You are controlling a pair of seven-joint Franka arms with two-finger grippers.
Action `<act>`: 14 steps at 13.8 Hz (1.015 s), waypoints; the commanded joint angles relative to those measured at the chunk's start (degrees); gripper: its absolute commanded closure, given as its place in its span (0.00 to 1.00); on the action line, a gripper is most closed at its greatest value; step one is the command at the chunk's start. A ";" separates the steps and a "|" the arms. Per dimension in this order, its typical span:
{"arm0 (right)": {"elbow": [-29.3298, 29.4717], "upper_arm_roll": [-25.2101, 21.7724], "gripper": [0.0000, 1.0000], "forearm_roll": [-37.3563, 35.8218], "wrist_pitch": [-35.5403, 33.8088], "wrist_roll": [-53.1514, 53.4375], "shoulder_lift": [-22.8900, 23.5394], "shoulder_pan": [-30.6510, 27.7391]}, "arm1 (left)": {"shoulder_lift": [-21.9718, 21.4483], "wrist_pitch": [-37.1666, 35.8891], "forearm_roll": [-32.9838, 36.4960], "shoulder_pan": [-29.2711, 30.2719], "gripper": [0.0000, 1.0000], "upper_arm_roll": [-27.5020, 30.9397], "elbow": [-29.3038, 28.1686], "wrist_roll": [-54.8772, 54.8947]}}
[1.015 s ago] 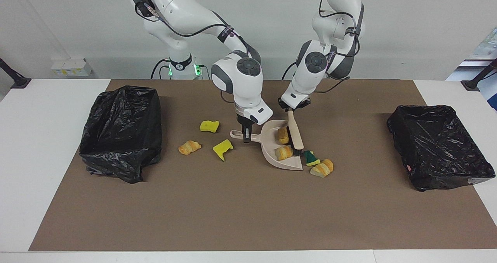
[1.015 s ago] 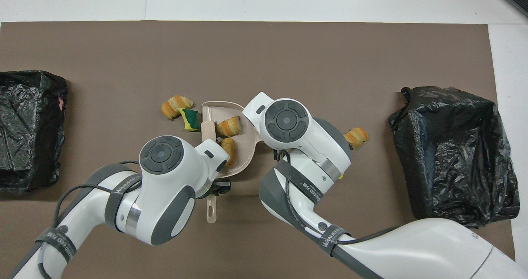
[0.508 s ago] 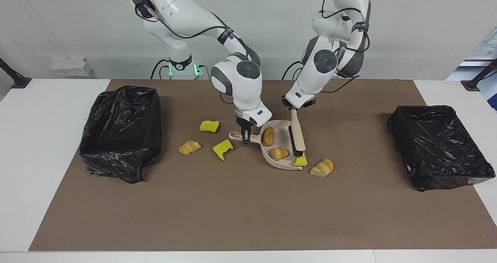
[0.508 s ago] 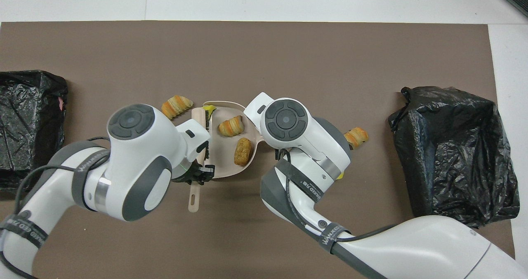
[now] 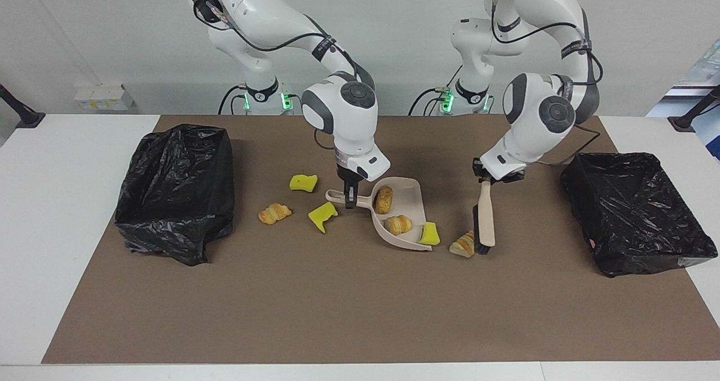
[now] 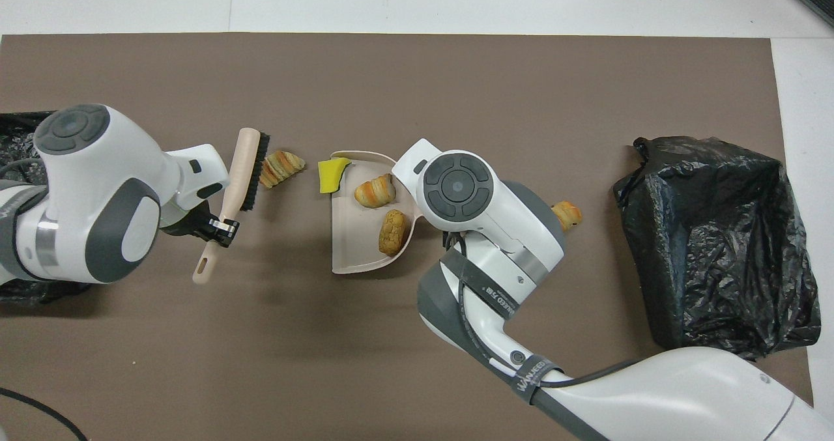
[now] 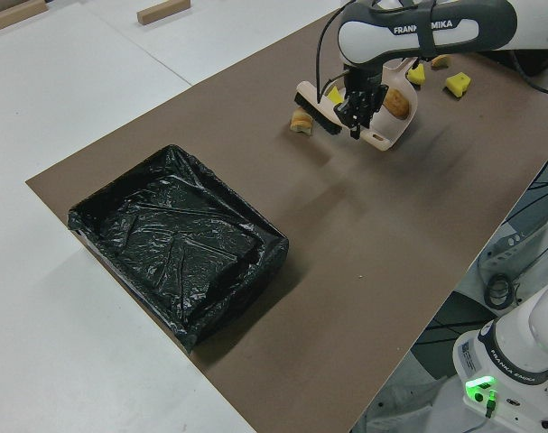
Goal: Sweep and dump trash in bin
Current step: 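Sweep the remaining pieces into the dustpan with the left gripper's brush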
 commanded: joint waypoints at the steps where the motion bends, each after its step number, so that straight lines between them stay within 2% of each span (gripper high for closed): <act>1: -0.39 0.43 1.00 -1.42 -1.38 3.50 -1.13 -0.23 | 3.18 2.00 5.60 3.23 1.00 -0.65 3.71 6.51; 3: -0.74 0.43 1.00 -1.42 -1.91 3.95 -1.48 0.03 | 4.42 5.52 7.73 7.79 1.00 -0.65 4.07 13.79; 6: -0.74 0.43 1.00 -3.52 -6.56 11.65 -2.89 2.13 | 7.93 8.78 8.35 9.21 1.00 -0.56 4.95 18.75; 11: -0.83 0.60 1.00 -3.79 -7.01 12.83 -2.98 2.23 | 8.38 8.97 8.35 8.26 1.00 -0.73 2.76 20.16; 14: -0.83 0.69 1.00 -3.79 -6.75 12.83 -2.89 2.14 | 6.97 6.08 8.35 4.40 1.00 -0.91 0.73 20.16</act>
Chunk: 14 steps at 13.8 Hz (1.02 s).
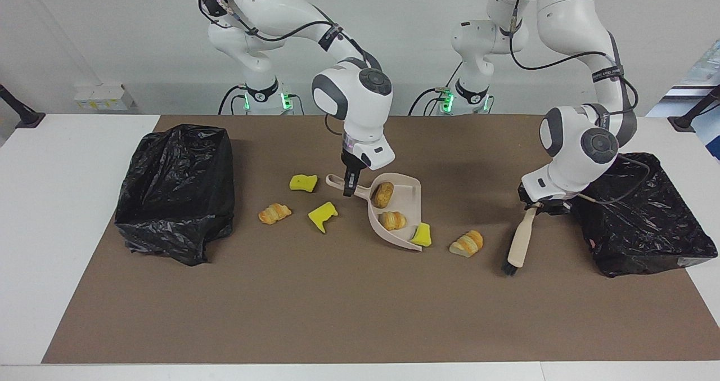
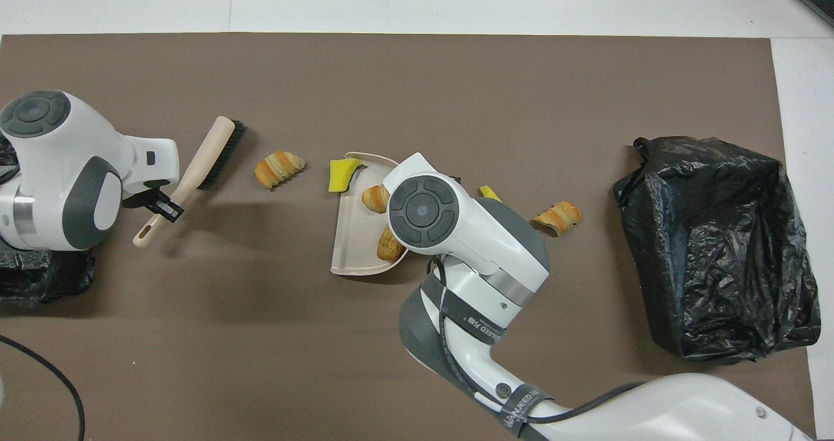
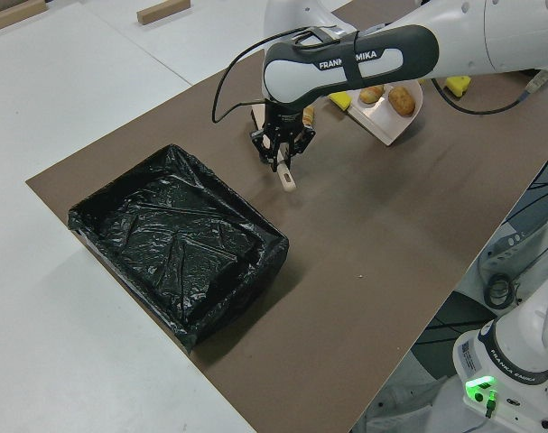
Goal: Sweep and dump trash in bin
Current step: 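Sweep the remaining pieces into the dustpan with the left gripper's brush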
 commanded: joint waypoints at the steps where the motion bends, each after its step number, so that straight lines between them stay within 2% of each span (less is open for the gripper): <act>1: -0.65 0.43 1.00 -1.55 0.00 1.97 -0.39 -0.75 | -1.41 -3.52 0.46 -4.43 1.00 0.44 -1.80 -0.29; 4: -0.82 0.43 1.00 -1.55 -0.09 1.88 -0.39 -0.84 | -2.55 -10.54 0.01 -8.74 1.00 0.17 -1.80 -2.49; 6: -0.82 0.43 1.00 -1.55 0.00 1.80 -0.48 -0.84 | -3.34 -14.51 -2.87 -11.64 1.00 0.17 -1.89 -5.55; 9: -1.44 0.51 1.00 -1.55 0.70 1.53 -0.48 -1.19 | -4.57 -17.06 -4.56 -15.94 1.00 0.00 -1.98 -11.18; 14: -2.49 0.60 1.00 -0.67 3.51 -2.85 0.14 -3.65 | -6.07 -17.34 -7.20 -19.21 1.00 -0.09 -1.98 -16.20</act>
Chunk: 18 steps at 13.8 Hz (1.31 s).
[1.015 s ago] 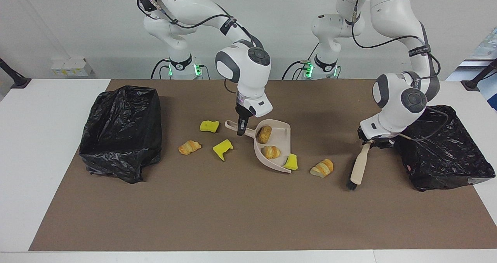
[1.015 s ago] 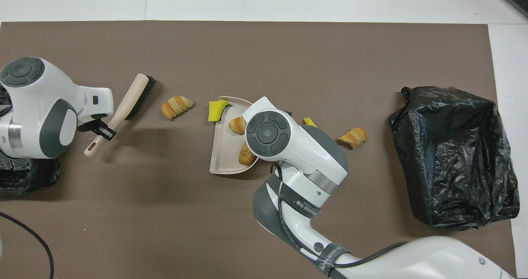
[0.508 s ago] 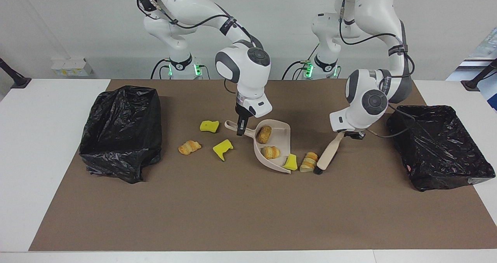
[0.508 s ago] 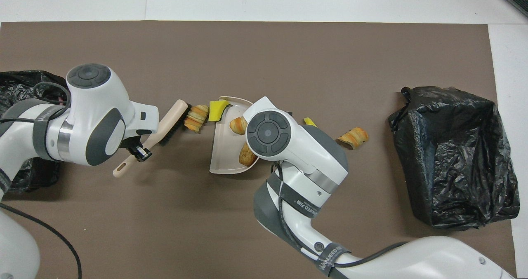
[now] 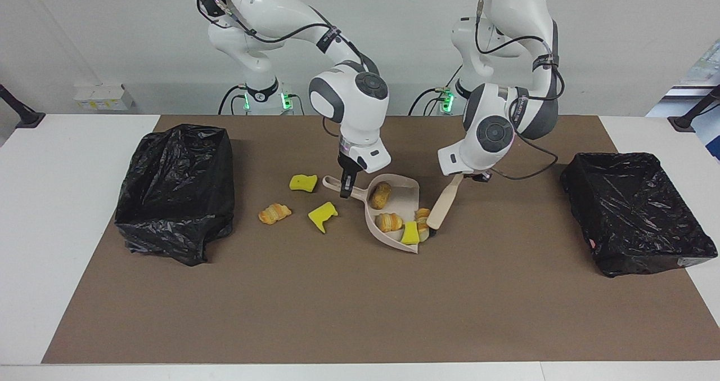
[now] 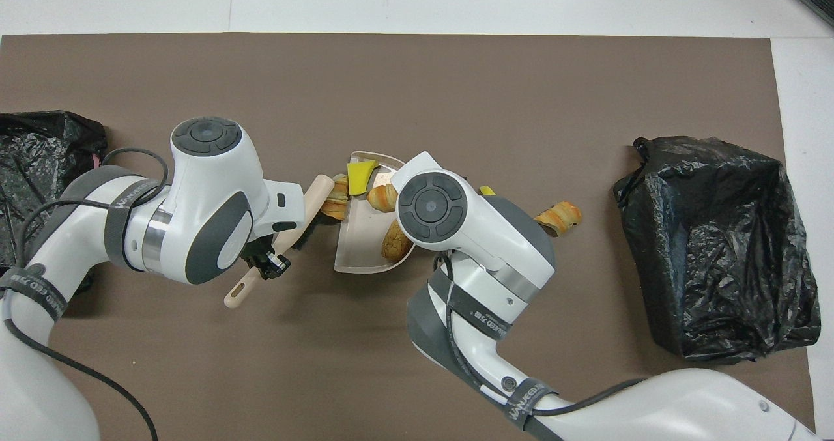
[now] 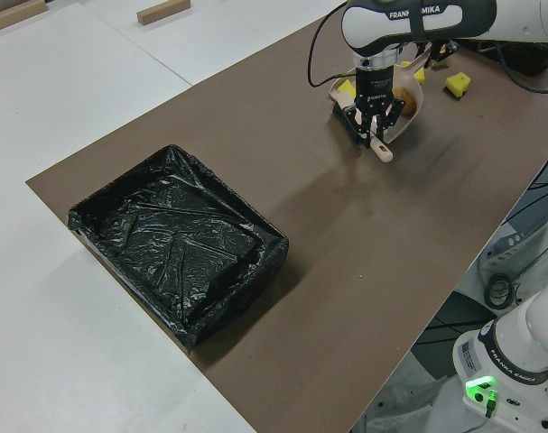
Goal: Sweep and dump trash in bin
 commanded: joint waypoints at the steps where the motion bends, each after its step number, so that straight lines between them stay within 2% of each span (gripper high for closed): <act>1: -1.33 0.65 1.00 -0.68 2.60 -2.83 0.06 -2.43 | -1.68 -0.18 -1.20 -1.51 1.00 0.65 -1.61 -0.79; 6: -2.12 0.74 1.00 1.24 2.95 -4.86 0.24 -4.28 | -1.77 0.00 -1.90 -2.22 1.00 -0.13 -1.61 -2.19; 11: -3.70 0.74 1.00 1.51 6.73 -4.60 0.06 -4.54 | -1.86 -0.97 -1.99 -1.69 1.00 -0.40 -0.65 -2.11; 15: -3.70 0.65 1.00 1.51 6.73 -4.60 0.07 -4.54 | -2.82 -5.97 -2.77 -1.43 1.00 -0.31 1.64 -2.28; 18: -3.70 0.65 1.00 1.51 6.73 -4.69 0.07 -4.54 | -3.96 -3.44 -3.13 -2.22 1.00 -0.49 0.15 -5.62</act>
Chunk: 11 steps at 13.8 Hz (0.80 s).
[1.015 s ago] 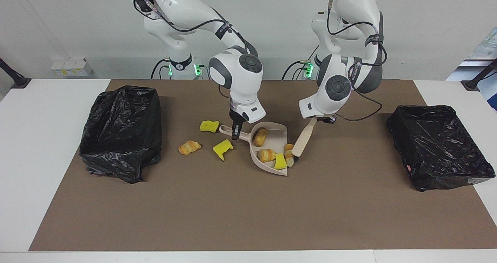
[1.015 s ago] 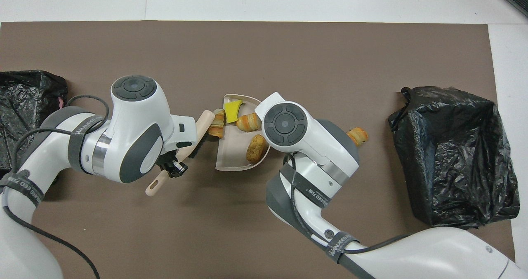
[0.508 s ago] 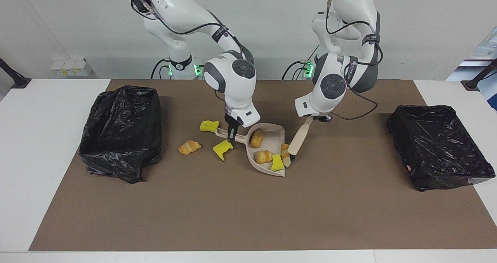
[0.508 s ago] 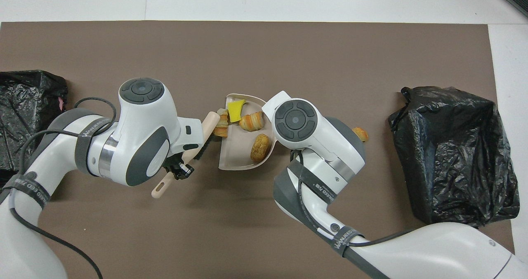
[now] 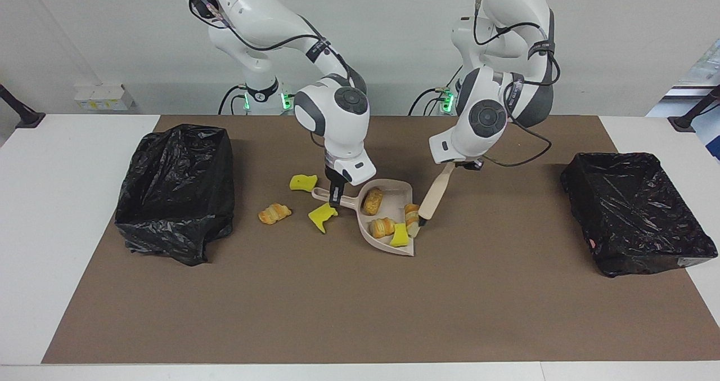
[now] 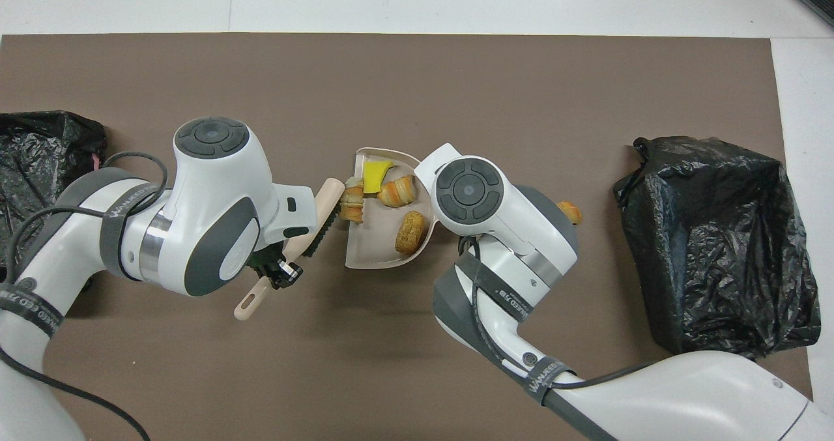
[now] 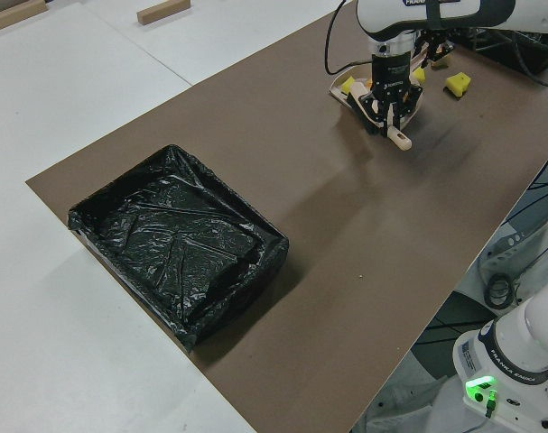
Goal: Sweep and dump trash in bin
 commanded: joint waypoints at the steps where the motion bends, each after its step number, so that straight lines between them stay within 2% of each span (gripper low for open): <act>1: -1.33 0.61 1.00 0.95 2.58 -0.92 -0.55 -0.96 | -1.77 1.32 -0.83 -1.98 1.00 0.01 -1.73 -1.93; 3: -1.33 0.61 1.00 1.03 2.76 -0.75 -0.46 -1.05 | -2.39 3.25 -3.27 -4.70 1.00 -0.08 -2.52 -2.89; 6: -2.21 0.70 1.00 2.61 4.86 -1.18 -0.46 -2.28 | -3.09 -0.06 -4.17 -7.52 1.00 -1.30 -1.48 -10.10; 7: -2.82 0.70 1.00 2.88 6.96 -1.10 -0.46 -2.54 | -5.35 -2.77 -4.26 -6.57 1.00 -1.05 -1.30 -9.76; 11: -2.57 0.70 1.00 5.52 6.80 -1.10 -0.90 -2.55 | -11.43 -11.05 -4.43 -2.78 1.00 -0.69 -2.35 -16.76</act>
